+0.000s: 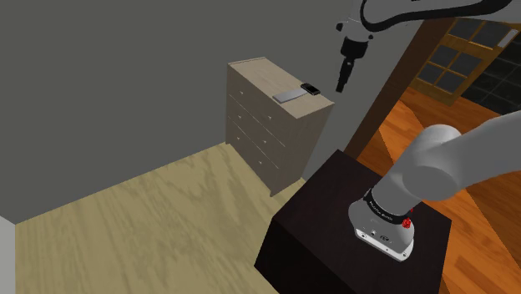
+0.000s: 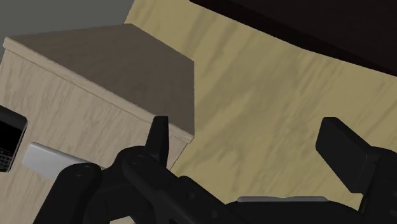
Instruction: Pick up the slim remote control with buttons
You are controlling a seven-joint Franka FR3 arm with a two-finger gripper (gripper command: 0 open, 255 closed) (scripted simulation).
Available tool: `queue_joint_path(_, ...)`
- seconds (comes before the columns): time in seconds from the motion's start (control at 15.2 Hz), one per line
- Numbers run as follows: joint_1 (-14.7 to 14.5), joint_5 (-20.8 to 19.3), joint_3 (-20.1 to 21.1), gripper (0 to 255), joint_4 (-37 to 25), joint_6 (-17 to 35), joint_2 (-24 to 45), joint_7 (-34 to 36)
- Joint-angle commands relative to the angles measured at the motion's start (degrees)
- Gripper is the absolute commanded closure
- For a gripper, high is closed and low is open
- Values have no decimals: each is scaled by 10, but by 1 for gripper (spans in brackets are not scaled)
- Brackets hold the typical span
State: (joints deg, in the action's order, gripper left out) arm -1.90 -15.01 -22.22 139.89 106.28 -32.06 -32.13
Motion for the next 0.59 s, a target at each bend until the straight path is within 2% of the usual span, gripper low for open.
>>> queue_joint_path(0.0,-10,-7,-33,0,-10,33,35,-67)
queue_joint_path(0.26,-39,5,-95,0,-46,93,120,-198)
queue_joint_path(0.53,-69,55,-149,0,-96,146,221,-342)
